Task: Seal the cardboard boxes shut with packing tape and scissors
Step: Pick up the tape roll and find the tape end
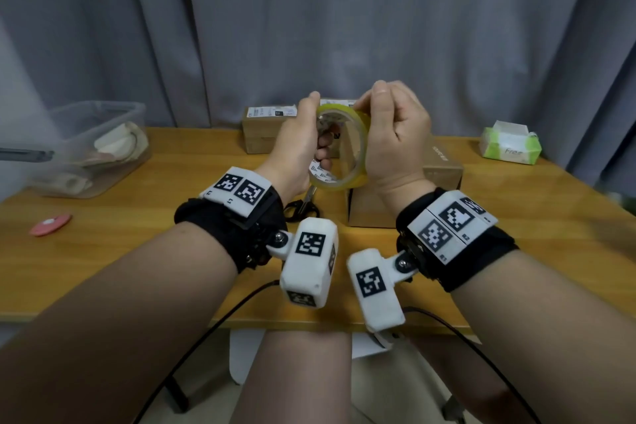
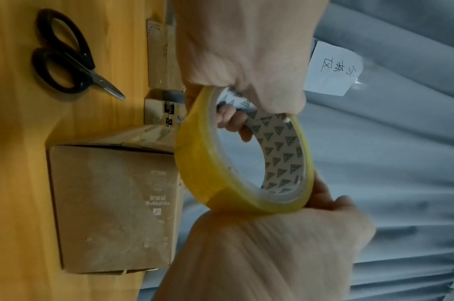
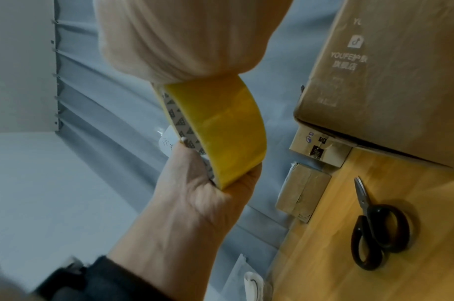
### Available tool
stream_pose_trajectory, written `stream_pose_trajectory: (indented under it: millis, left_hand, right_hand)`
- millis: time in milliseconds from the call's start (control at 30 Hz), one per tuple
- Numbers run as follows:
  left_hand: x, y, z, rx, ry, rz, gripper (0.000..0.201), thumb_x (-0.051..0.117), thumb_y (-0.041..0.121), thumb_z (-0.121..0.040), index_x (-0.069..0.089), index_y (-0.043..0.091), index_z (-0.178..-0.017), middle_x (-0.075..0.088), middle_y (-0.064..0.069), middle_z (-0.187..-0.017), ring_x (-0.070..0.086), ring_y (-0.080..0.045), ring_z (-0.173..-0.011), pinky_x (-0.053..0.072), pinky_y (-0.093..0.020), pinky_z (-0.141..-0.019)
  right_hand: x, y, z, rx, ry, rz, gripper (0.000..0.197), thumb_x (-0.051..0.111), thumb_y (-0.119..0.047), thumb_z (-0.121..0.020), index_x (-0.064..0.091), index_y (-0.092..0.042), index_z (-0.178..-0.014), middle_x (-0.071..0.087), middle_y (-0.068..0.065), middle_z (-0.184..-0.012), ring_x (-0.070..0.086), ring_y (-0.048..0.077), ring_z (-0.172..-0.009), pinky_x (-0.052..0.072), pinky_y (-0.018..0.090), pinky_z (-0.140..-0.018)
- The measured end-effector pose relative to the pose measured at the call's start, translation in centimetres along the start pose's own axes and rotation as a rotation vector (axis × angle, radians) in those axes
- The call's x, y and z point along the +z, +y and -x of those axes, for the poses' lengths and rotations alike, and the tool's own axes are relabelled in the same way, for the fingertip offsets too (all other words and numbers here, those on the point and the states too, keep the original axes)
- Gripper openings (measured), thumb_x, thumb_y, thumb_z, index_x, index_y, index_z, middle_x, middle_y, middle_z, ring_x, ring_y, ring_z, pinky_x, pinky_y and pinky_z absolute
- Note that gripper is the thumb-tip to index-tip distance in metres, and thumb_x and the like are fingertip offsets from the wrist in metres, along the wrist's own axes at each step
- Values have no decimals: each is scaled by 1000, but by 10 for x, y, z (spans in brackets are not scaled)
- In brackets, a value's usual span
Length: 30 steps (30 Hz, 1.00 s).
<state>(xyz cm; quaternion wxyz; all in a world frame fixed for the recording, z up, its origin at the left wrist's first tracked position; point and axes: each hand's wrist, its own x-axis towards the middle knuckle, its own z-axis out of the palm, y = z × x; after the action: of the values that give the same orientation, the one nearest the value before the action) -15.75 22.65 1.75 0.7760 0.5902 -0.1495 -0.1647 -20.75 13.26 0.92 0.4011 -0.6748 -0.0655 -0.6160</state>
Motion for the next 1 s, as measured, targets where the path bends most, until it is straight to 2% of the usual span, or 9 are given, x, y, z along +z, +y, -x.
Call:
stream_pose_trajectory:
  millis: [67,200,400,467,567,733,833,900,1000]
  left_hand:
    - [2,-2,0,-3,30,1,47,38,48,-95,48,14,-65,37,1,-50,30,-12,-41,26,-22,-41]
    - [3,-10,1,-26,74,21,44,39,45,-95,49,13,-65,38,3,-47,30,-11,-39,26,-23,-41]
    - [0,-12,0,-55,73,20,38,41,43,-93,49,14,-71,35,2,-52,28,-10,-40,24,-22,-40]
    - [-3,-13,-3,-70,56,-7,39,41,46,-92,50,13,-74,36,2,-55,30,-10,-39,26,-22,-39]
    - [-6,-14,-6,-104,43,-29,39,41,47,-92,50,11,-79,36,1,-57,30,-10,-39,27,-21,-37]
    - [-8,-19,-5,-152,45,33,38,38,43,-92,52,13,-75,34,2,-53,26,-10,-40,26,-18,-36]
    - [-7,-19,-3,-157,43,56,39,36,41,-93,54,13,-74,33,2,-50,24,-10,-41,24,-17,-37]
    - [-8,-17,-4,-160,34,58,39,37,42,-93,54,12,-75,33,3,-49,23,-10,-41,24,-17,-37]
    - [-10,-17,-4,-177,5,44,39,38,43,-92,53,13,-74,32,3,-51,23,-10,-41,24,-17,-38]
  right_hand:
    - [2,2,-1,17,46,-5,39,39,-22,-95,57,-13,-63,54,-8,-62,51,2,-62,40,19,-64]
    - [1,7,0,31,68,-13,47,39,-27,-96,57,-6,-58,53,2,-57,49,9,-55,39,22,-59]
    - [2,9,9,99,34,-9,48,38,-32,-94,38,-14,-50,32,-12,-48,32,3,-46,28,21,-49]
    - [2,8,10,78,15,-16,41,36,-30,-95,37,-22,-55,35,-12,-54,35,3,-53,31,21,-55]
    - [1,4,12,79,-30,-68,29,37,-26,-97,51,-20,-72,50,-9,-67,50,10,-66,43,26,-65]
    - [3,-2,10,53,-25,-58,27,39,-25,-98,51,-24,-74,50,-8,-65,50,8,-62,44,26,-59]
    - [3,-3,10,43,-31,-34,37,40,-24,-98,51,-6,-68,47,5,-59,45,19,-56,40,32,-54]
    - [4,-4,11,41,-27,-22,40,39,-24,-97,50,-1,-65,42,2,-57,40,15,-54,36,31,-51]
    - [4,-3,13,57,-36,-73,29,39,-15,-100,49,-15,-73,46,-10,-64,45,3,-59,40,22,-56]
